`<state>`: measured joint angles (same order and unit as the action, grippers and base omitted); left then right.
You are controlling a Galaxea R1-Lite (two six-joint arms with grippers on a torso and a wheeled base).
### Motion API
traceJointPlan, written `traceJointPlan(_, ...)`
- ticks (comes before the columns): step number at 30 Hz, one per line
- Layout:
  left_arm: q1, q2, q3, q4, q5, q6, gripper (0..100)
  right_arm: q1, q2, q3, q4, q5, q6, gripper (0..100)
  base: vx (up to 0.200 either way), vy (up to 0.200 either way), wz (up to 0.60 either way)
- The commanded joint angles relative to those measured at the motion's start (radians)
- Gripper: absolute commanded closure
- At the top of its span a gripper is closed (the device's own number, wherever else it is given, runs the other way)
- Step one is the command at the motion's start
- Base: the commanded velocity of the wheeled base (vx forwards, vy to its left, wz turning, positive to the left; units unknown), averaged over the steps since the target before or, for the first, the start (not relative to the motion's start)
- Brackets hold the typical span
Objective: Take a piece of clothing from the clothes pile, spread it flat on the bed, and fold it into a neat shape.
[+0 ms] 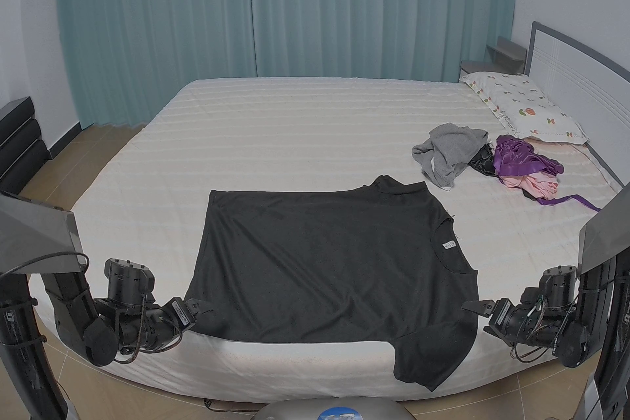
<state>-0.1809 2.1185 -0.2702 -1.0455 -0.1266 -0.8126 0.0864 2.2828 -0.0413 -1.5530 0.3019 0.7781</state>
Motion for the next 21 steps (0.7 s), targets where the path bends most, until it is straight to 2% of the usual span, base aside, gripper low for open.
traceJointPlan(1, 0.046, 0.083, -0.003, -0.004, 0.002, 0.059, 0, 0.001, 0.012, -0.005, -0.013, 0.000, 0.000, 0, 0.000, 0.000, 0.00)
traceJointPlan(4, 0.049, 0.109, -0.007, -0.004, 0.025, 0.095, 0, 0.001, 0.012, -0.003, -0.013, 0.000, 0.000, 0, 0.000, 0.000, 0.00)
traceJointPlan(14, 0.046, 0.172, -0.115, 0.002, 0.093, 0.095, 0, 0.001, 0.012, -0.006, -0.015, -0.001, -0.002, 0, 0.000, 0.000, 0.00)
traceJointPlan(21, 0.043, 0.186, -0.158, 0.005, 0.101, 0.095, 0, 0.001, 0.011, -0.008, -0.015, -0.001, -0.002, 0, 0.000, 0.000, 0.00)
